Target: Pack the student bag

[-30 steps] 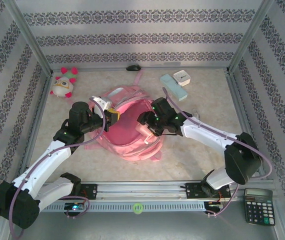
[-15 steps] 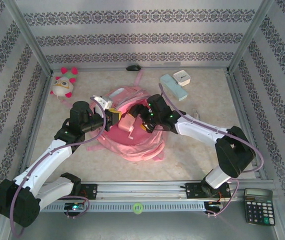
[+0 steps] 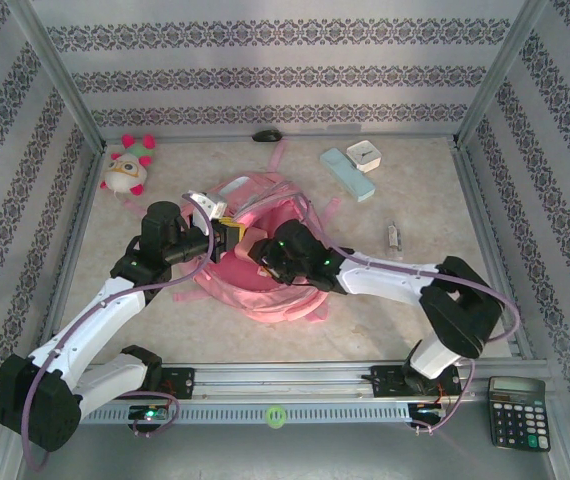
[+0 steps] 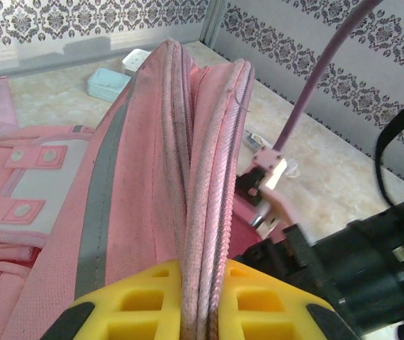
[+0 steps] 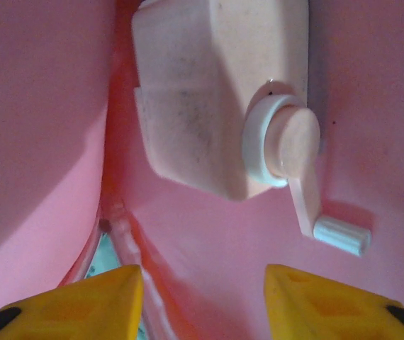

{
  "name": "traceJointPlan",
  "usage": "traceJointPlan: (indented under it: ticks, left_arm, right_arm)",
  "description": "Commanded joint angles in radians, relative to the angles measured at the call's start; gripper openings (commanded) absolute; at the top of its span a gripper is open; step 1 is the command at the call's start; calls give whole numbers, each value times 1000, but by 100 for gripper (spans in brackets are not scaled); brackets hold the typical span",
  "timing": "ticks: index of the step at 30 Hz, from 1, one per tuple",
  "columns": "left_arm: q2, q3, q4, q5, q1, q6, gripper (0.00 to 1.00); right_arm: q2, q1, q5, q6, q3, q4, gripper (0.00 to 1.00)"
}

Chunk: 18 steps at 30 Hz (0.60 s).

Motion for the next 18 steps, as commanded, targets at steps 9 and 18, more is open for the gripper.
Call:
traceJointPlan:
  ticks: [9,18]
  left_arm:
    - [-5,61,163,113,9,4,0]
    - [-9,76,125,21,9,45,0]
  right_arm:
    - [276,-45,91,-158,158,354,31]
    - [316,-91,56,-207,155,442,42]
